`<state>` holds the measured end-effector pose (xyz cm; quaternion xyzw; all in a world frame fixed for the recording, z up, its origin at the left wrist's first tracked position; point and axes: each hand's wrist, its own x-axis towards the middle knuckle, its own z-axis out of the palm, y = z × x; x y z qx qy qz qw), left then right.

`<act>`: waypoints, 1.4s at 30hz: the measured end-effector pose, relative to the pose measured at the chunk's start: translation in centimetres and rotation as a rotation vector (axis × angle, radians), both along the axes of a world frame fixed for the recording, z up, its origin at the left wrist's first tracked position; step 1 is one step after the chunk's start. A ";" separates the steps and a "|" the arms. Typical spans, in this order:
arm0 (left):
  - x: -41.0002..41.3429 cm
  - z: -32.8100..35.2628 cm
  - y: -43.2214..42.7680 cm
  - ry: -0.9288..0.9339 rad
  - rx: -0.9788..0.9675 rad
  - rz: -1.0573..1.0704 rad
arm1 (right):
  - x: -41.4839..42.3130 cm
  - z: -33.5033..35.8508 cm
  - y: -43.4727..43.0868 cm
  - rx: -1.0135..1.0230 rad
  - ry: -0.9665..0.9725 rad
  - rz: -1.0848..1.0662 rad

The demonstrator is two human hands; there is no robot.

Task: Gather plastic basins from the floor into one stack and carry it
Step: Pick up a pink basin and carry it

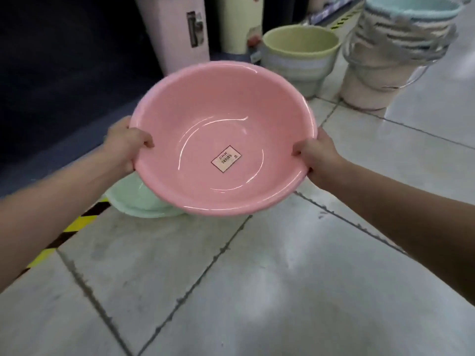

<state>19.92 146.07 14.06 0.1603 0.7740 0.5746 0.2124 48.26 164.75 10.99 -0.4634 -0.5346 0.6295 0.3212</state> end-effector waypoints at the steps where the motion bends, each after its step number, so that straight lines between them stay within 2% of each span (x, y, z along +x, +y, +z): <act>1: -1.7 0.2 -1.8 0.010 0.014 0.057 | -3.0 0.3 -0.7 0.002 0.003 0.040; 6: -8.8 -2.1 -8.0 -0.031 0.058 0.247 | -14.3 -0.6 -3.3 0.004 -0.027 0.174; 12: -13.4 -7.2 -10.9 -0.088 0.048 0.329 | -21.1 -4.9 -4.5 -0.015 -0.112 0.224; 21: -14.0 -14.7 -12.8 -0.221 -0.029 0.308 | -21.3 -11.9 -5.8 -0.101 -0.246 0.248; 27: -12.4 -16.1 -13.3 -0.256 -0.040 0.333 | -19.7 -13.0 -7.2 -0.119 -0.199 0.250; 33: -8.4 -15.5 -10.6 -0.259 -0.055 0.205 | -12.9 -12.0 -6.9 -0.086 -0.108 0.127; 38: 0.2 -14.1 -4.1 -0.219 -0.049 -0.016 | 0.5 -10.9 -5.7 -0.082 -0.157 -0.073; 42: 9.5 -13.0 3.1 -0.188 -0.046 -0.253 | 13.4 -9.4 -5.7 -0.090 -0.168 -0.330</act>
